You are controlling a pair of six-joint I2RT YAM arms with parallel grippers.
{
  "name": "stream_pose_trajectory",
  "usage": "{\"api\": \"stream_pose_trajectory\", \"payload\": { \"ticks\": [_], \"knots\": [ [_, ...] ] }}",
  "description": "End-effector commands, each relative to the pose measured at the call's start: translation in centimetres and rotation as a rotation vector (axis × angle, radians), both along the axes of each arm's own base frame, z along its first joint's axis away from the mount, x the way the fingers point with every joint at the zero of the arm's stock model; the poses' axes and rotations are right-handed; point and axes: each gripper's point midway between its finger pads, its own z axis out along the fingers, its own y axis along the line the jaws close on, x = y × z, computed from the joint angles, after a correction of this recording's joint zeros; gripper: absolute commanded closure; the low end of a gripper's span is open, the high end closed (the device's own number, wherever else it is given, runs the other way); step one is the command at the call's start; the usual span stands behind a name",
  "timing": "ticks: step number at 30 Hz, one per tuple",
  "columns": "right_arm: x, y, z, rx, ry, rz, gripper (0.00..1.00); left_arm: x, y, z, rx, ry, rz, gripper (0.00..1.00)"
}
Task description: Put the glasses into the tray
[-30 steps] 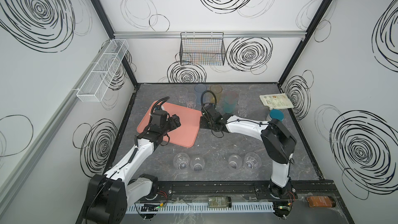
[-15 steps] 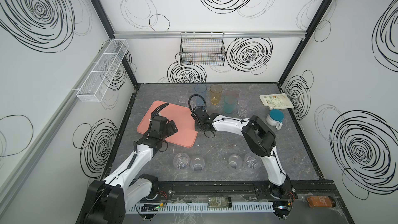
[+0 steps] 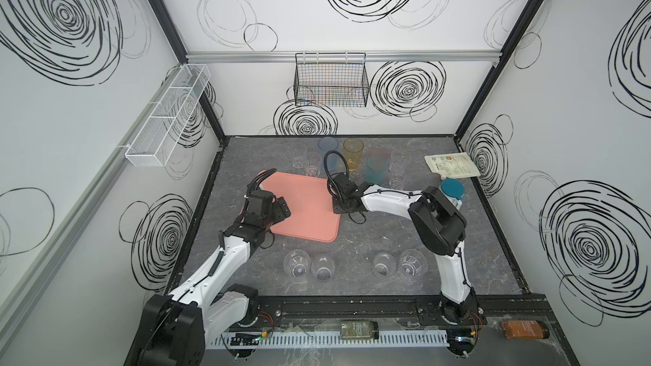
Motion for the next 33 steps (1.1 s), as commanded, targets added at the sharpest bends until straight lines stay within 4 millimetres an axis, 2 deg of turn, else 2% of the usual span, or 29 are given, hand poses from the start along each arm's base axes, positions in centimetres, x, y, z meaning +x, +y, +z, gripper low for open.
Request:
{"api": "stream_pose_trajectory", "payload": {
  "ticks": [1, 4, 7, 10, 23, 28, 33],
  "knots": [
    [-1.4, -5.4, -1.4, -0.179, 0.068, 0.043, 0.83, 0.6, -0.1, 1.2, 0.002, -0.037, 0.0, 0.1],
    [-1.2, -7.9, -1.1, -0.246, 0.074, 0.084, 0.84, 0.7, 0.0, 1.3, 0.006, -0.036, 0.0, 0.1],
    [-0.7, -10.8, -0.5, -0.403, 0.046, 0.104, 0.84, 0.8, -0.1, 1.4, 0.002, -0.039, 0.006, 0.09],
    [-0.7, -12.8, -0.5, -0.493, 0.058, 0.114, 0.84, 0.9, -0.4, 1.3, -0.018, -0.039, 0.008, 0.1],
    [0.4, -17.9, -0.2, -0.775, 0.038, 0.112, 0.82, 1.3, -1.1, 0.7, -0.023, -0.023, -0.013, 0.09],
    [0.5, -17.4, -0.4, -0.771, 0.042, 0.116, 0.8, 1.4, -1.3, 0.0, -0.037, -0.011, -0.02, 0.09],
    [0.6, -16.1, 0.4, -0.774, 0.001, 0.134, 0.73, 1.3, -1.1, -0.4, -0.034, -0.009, -0.015, 0.08]
  ]
}}
